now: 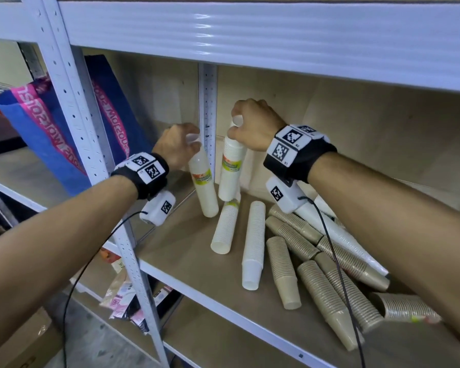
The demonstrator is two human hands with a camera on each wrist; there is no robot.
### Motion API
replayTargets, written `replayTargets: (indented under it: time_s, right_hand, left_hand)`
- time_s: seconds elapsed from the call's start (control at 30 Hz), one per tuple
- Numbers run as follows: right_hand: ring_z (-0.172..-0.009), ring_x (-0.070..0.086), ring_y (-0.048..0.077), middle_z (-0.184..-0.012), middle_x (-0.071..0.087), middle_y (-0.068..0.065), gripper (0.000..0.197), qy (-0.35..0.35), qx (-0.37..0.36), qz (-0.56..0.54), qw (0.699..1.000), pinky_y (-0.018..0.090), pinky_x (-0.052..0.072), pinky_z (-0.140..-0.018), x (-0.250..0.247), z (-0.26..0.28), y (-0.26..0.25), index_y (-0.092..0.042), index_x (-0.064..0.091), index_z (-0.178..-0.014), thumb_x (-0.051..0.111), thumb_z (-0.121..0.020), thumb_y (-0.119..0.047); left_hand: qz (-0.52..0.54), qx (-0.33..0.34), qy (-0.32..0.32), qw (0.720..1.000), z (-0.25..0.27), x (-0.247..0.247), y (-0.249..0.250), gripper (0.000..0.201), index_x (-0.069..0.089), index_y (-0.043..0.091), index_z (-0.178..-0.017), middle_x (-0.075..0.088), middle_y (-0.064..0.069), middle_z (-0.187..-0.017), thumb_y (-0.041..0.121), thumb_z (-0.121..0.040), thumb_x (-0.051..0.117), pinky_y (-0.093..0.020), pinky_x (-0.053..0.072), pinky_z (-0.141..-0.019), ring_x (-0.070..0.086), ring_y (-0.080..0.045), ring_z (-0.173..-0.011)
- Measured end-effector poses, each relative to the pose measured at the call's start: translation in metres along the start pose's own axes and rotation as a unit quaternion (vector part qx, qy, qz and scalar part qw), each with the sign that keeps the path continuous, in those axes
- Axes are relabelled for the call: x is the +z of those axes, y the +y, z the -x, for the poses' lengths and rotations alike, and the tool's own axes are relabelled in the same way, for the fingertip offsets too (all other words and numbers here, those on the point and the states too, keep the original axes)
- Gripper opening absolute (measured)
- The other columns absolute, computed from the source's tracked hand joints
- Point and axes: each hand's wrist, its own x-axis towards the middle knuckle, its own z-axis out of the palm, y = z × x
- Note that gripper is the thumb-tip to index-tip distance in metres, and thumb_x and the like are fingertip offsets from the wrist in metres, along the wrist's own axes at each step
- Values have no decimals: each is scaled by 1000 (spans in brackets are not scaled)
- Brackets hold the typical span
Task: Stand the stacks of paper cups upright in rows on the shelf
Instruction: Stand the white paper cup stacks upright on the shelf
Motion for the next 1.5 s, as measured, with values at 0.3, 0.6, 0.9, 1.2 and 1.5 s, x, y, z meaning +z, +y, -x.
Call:
replayTargets:
  time_s: [0.3,0.6,0.9,1.2,1.5]
  right_hand:
    - [-92,59,24,-103,61,7,33,-47,29,-15,998,29,47,-71,46,-36,-6,-9,60,-108,64,-82,-29]
    - [-88,60,27,-93,57,7,16,-102,46,-31,993,26,41,-67,75,-52,-7,-13,51,-88,64,-85,-23]
    - [-100,61,29,-107,62,9,25,-108,44,-51,992,30,48,-76,85,-64,-7,-7,63,-107,63,-86,-20]
    - [-119,55,24,-135,56,7,41,-104,20,-60,993,24,40,-87,88,-69,1,-12,60,-130,63,-90,-19]
    - [-107,58,21,-124,61,4,41,-88,56,-105,989,25,39,-78,95,-68,8,-13,59,-125,68,-86,-23]
  left_hand:
    - [-49,-9,-26,998,-41,-20,-12,36,60,13,-128,58,-7,-136,14,-93,63,-29,47,-91,57,-27,-122]
    - [-86,6,-58,995,-40,-16,-27,37,61,12,-129,59,-7,-135,16,-93,62,-33,48,-96,56,-26,-121]
    - [-72,14,-88,993,-49,-3,-26,36,61,13,-129,60,-6,-135,17,-94,60,-32,47,-96,57,-25,-120]
    - [-71,15,-107,992,-61,2,-29,38,62,18,-130,57,-3,-138,14,-92,60,-30,43,-95,53,-24,-123]
    - [-64,2,-116,991,-65,1,-28,38,62,19,-129,54,-5,-140,13,-92,61,-37,45,-102,52,-25,-124]
